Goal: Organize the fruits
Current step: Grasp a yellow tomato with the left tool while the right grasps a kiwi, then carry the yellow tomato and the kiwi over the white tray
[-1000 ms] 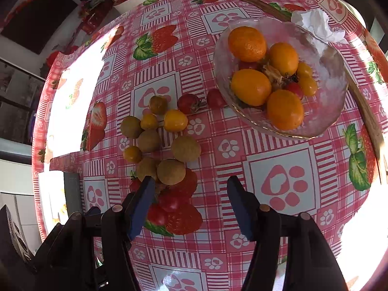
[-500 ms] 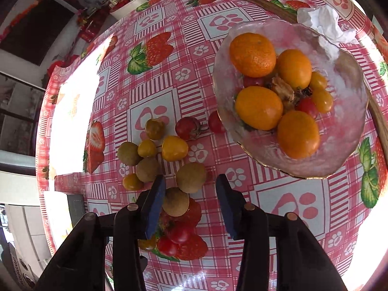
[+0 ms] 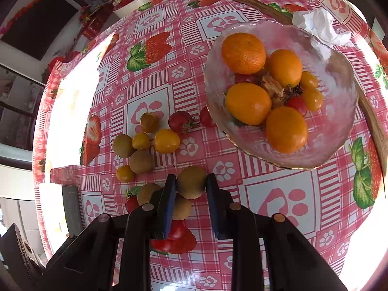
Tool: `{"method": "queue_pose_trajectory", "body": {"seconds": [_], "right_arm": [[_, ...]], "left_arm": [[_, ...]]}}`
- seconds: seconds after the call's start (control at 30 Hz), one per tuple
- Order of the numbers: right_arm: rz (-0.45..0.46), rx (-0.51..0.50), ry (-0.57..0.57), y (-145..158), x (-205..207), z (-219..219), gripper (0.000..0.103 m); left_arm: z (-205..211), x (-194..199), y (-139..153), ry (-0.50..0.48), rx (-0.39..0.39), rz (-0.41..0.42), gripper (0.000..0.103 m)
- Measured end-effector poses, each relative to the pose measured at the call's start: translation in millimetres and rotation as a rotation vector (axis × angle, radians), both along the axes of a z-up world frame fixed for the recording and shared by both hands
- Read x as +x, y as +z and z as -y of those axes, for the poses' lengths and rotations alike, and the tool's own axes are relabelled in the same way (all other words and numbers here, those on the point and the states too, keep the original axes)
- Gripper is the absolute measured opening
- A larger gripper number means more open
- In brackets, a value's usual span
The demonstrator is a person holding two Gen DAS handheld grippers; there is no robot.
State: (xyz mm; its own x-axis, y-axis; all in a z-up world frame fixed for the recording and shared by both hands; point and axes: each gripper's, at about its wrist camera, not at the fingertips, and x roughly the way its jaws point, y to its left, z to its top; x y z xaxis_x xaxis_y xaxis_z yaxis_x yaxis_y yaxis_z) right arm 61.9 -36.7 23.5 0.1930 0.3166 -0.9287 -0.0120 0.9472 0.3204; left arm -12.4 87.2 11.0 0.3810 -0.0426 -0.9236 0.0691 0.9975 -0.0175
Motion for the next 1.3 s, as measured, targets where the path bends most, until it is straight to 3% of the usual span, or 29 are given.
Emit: {"method": "queue_pose_trajectory", "body": {"seconds": [0.23, 0.73, 0.97, 1.3], "right_arm": [[0.009, 0.017, -0.002, 12, -25, 8, 0.027], [-0.012, 0.036, 0.027, 31, -68, 1, 0.028], [-0.02, 0.044, 0.092, 38, -80, -33, 0.028], [-0.023, 0.065, 0.246, 43, -88, -118, 0.028]], "left_arm": [[-11, -5, 3, 0.043, -0.08, -0.031, 0.023], [-38, -44, 40, 0.127, -0.098, 0.002, 0.023], [-76, -75, 53, 0.222, -0.092, 0.013, 0.023], [-152, -123, 51, 0.396, -0.05, 0.002, 0.023]]}}
